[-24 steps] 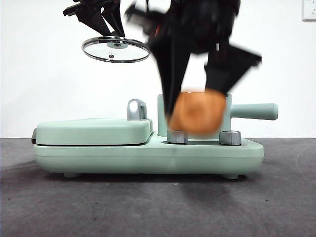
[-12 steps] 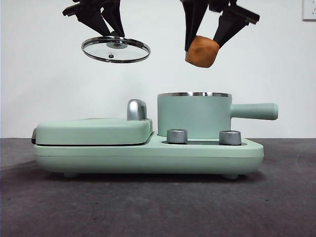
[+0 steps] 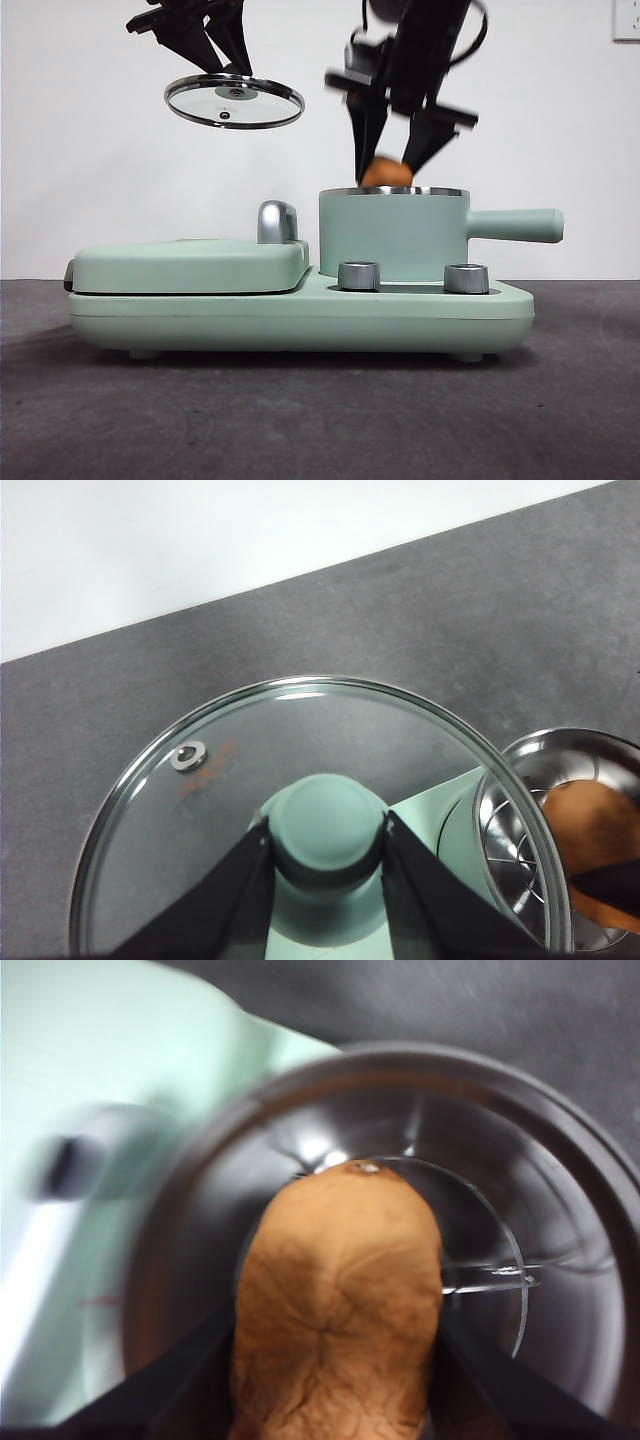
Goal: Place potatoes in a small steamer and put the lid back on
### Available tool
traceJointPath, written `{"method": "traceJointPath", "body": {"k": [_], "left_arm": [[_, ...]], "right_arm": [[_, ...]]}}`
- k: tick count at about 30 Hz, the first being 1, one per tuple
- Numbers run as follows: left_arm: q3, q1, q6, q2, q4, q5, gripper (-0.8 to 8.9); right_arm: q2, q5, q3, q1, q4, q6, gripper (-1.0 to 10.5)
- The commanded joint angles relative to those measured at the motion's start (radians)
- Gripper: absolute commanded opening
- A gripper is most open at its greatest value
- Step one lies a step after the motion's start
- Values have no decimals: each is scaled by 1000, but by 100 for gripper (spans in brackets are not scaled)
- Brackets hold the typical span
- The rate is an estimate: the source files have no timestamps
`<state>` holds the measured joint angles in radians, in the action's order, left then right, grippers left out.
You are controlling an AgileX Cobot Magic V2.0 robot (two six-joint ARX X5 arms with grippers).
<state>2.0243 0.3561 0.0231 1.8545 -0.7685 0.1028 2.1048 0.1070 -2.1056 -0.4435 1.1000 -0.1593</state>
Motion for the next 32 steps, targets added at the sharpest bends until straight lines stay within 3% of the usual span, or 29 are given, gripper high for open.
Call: {"method": "traceJointPath", "body": {"k": [1,11,18,25,32], "left_arm": [[40,4,-16,-6,25,1,6],[40,4,-16,-6,25,2,6],[40,5,-17,-5,28,2,6],[40,5,-17,-5,29,2,6],[39,10,-17,-3,28,2,6]], "right_arm": [[42,-11,-32,-4,3,29,147],[64,-3,-32,2,42,29,151],[64,-3,-32,8,52,29,347],[63,-2,-81,25,79,28,435],[-29,0,-156,29,208,18,441]]}}
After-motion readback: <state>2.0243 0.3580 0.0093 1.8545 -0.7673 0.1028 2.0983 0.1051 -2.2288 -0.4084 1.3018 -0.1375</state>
